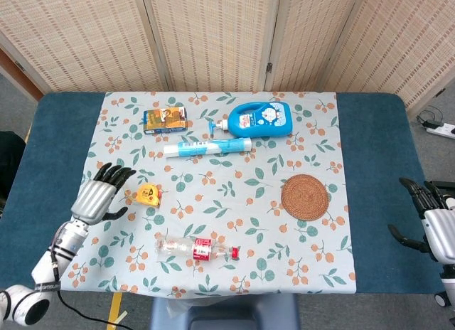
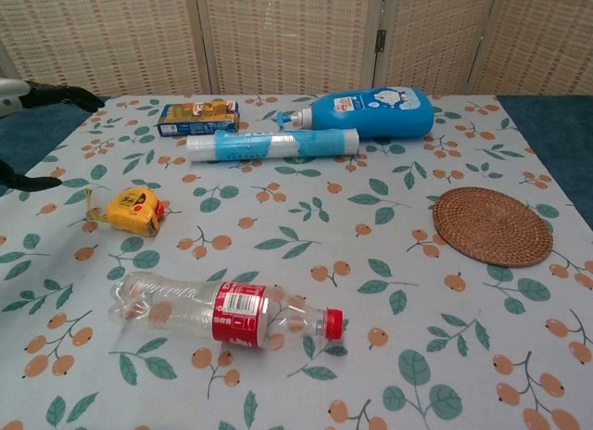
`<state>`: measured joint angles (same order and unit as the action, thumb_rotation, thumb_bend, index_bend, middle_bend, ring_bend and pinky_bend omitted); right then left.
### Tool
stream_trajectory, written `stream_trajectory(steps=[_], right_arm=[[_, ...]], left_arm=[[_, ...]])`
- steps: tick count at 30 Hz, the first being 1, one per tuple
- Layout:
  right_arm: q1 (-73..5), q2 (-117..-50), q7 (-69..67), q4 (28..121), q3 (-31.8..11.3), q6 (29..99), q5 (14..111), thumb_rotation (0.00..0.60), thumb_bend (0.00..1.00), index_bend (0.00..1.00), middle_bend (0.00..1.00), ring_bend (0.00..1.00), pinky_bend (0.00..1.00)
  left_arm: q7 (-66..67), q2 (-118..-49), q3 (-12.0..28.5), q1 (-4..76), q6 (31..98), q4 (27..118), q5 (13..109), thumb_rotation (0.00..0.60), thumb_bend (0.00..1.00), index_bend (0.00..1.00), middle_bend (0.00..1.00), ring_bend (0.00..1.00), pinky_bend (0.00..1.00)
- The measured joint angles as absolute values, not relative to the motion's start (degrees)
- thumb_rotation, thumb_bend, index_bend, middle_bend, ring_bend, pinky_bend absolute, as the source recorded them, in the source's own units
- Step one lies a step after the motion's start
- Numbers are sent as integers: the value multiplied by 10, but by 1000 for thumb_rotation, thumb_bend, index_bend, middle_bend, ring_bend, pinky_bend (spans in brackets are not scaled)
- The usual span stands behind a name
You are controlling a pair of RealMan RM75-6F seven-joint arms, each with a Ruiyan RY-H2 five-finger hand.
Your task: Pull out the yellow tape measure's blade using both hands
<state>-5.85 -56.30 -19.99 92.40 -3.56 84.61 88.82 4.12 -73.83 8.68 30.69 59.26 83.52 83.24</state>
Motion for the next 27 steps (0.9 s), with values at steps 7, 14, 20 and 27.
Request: stream_trajectory(steps=[7,14,20,27], right_arm=[[-55,-563,-203,921,-34,846,885,600,338,59,134,146,36],[-57,-571,-208,913,-32,837,881,600,337,58,134,147,36],[-56,-571,-209,913,-33,839,880,600,337,59,133,146,36],[-52,-573,-212,909,-31,839,876,600,338,59,134,147,36]], left_arm=[[46,-788,87,363,506,746,810,600,320,92,85,87,0],[40,-829,73,394,451,689,788,600,320,134,90,91,0],[35,-857,65,407,447,656,789,600,320,202,151,129,0],[28,-878,60,414,446,617,782,600,320,231,183,161,0]])
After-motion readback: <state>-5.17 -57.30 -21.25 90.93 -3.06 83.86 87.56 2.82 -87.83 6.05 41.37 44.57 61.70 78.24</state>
